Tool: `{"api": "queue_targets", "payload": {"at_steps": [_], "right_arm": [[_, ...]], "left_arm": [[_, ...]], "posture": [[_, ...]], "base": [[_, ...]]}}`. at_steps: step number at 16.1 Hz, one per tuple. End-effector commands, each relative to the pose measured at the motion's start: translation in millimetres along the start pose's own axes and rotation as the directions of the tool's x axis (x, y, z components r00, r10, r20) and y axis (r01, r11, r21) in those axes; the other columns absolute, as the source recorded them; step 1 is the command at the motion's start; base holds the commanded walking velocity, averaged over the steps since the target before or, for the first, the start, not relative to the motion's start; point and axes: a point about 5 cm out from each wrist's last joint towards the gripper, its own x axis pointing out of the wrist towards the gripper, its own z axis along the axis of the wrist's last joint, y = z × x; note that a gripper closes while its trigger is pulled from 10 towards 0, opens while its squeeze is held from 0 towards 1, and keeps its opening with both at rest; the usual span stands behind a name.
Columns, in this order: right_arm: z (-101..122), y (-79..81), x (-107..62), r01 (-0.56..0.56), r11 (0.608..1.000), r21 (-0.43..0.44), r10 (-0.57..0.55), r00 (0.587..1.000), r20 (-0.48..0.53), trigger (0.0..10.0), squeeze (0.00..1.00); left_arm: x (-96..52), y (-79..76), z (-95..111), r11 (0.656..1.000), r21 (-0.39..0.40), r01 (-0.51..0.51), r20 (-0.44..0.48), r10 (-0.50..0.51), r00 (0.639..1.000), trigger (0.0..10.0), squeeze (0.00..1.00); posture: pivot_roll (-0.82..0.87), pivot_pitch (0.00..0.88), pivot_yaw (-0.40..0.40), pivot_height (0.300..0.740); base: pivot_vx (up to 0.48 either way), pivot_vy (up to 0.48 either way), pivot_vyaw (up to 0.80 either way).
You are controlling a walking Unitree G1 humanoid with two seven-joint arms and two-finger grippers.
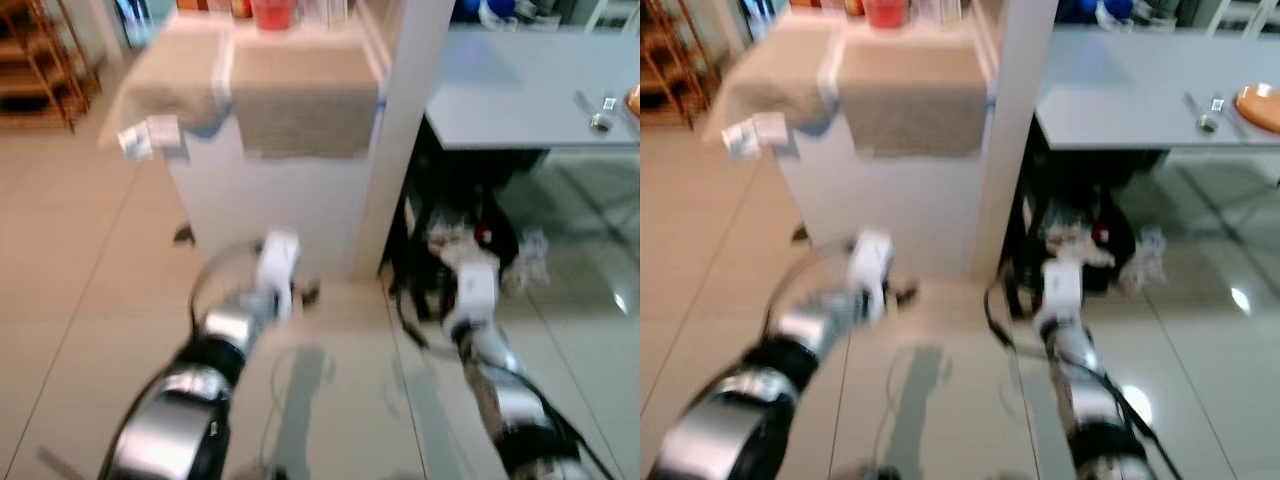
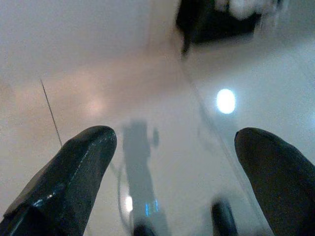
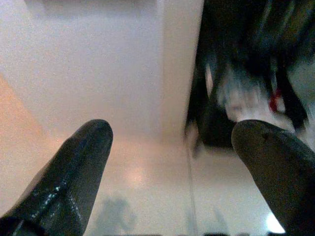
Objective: Setting the table
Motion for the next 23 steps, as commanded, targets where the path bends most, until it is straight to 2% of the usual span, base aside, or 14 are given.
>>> {"api": "queue_targets", "payload": {"at_steps": [1,2,3,5,6,7,8,9,10,14,20,23], "right_arm": [[-14.4,-6.5,-1.6,0.033,0.999,-0.016,-0.034,0.996,-0.080,10.0,0.00],[-35.4,-4.1,-5.0,0.026,0.999,-0.043,-0.034,0.980,-0.194,10.0,0.00],[-47.8,0.6,-9.0,-0.001,0.998,-0.059,-0.014,0.967,-0.253,10.0,0.00],[-76.8,5.1,-22.5,0.003,1.000,-0.019,-0.010,0.926,-0.378,10.0,0.00],[-81.2,7.2,-24.8,-0.005,1.000,-0.015,-0.001,0.918,-0.396,10.0,0.00],[-93.9,10.0,-32.1,-0.006,1.000,0.002,0.007,0.890,-0.455,10.0,0.00],[-107.1,11.5,-41.2,-0.001,1.000,0.018,0.010,0.855,-0.519,10.0,0.00],[-120.5,13.6,-52.1,-0.030,1.000,-0.004,0.023,0.819,-0.574,10.0,0.00],[-127.7,13.7,-58.6,-0.046,0.999,-0.020,0.025,0.801,-0.598,10.0,0.00],[-134.8,8.4,-66.2,-0.009,1.000,-0.005,0.004,0.788,-0.616,10.0,0.00],[-141.3,14.1,-72.1,-0.026,1.000,-0.002,0.019,0.780,-0.625,10.0,0.00],[-146.1,14.8,-77.0,-0.030,0.999,-0.012,0.016,0.771,-0.637,10.0,0.00]], "left_arm": [[2.7,-3.0,-10.8,0.998,0.059,0.010,-0.052,-0.007,0.999,10.0,0.00],[6.0,-9.8,-46.5,0.992,0.120,0.024,-0.160,-0.005,0.987,10.0,0.00],[6.2,-14.0,-63.5,0.994,0.106,0.030,-0.203,-0.008,0.979,10.0,0.00],[3.7,-26.8,-104.6,0.992,0.104,0.068,-0.308,-0.033,0.951,10.0,0.00],[2.2,-28.4,-113.3,0.991,0.105,0.081,-0.336,-0.041,0.941,10.0,0.00],[-1.6,-31.7,-131.6,0.989,0.103,0.107,-0.393,-0.058,0.918,10.0,0.00],[-6.5,-30.7,-148.2,0.984,0.135,0.115,-0.450,-0.042,0.892,10.0,0.00],[-12.6,-27.9,-165.3,0.974,0.184,0.128,-0.508,-0.017,0.861,10.0,0.00],[-15.4,-26.8,-172.5,0.970,0.201,0.135,-0.528,-0.009,0.849,10.0,0.00],[-15.0,-27.3,-173.1,0.968,0.214,0.130,-0.514,-0.002,0.858,10.0,0.00],[-20.7,-43.0,-197.7,0.971,0.211,0.115,-0.503,0.006,0.864,10.0,0.00],[-20.4,-38.4,-196.1,0.992,0.118,0.038,-0.470,0.022,0.882,10.0,0.00]], "posture": [[-0.03,0.000,-0.026,0.736],[-0.02,0.000,-0.026,0.736],[-0.03,0.000,-0.025,0.736],[-0.03,0.000,-0.026,0.736],[-0.04,0.000,-0.025,0.736],[-0.05,0.000,-0.021,0.736],[-0.06,0.000,-0.019,0.736],[-0.07,0.000,-0.016,0.736],[-0.07,0.000,-0.015,0.736],[-0.06,0.000,-0.013,0.736],[-0.06,0.000,-0.011,0.736],[-0.06,0.000,-0.013,0.736]], "base": [[0.000,0.000,0.00],[0.000,0.000,0.00],[0.000,0.000,0.00],[0.000,0.000,0.00],[0.000,0.000,0.00],[0.000,0.000,0.00],[0.000,0.000,0.00],[0.000,0.000,0.00],[0.000,0.000,0.00],[0.000,0.000,0.00],[0.000,0.000,0.00],[0.000,0.000,0.00]]}}
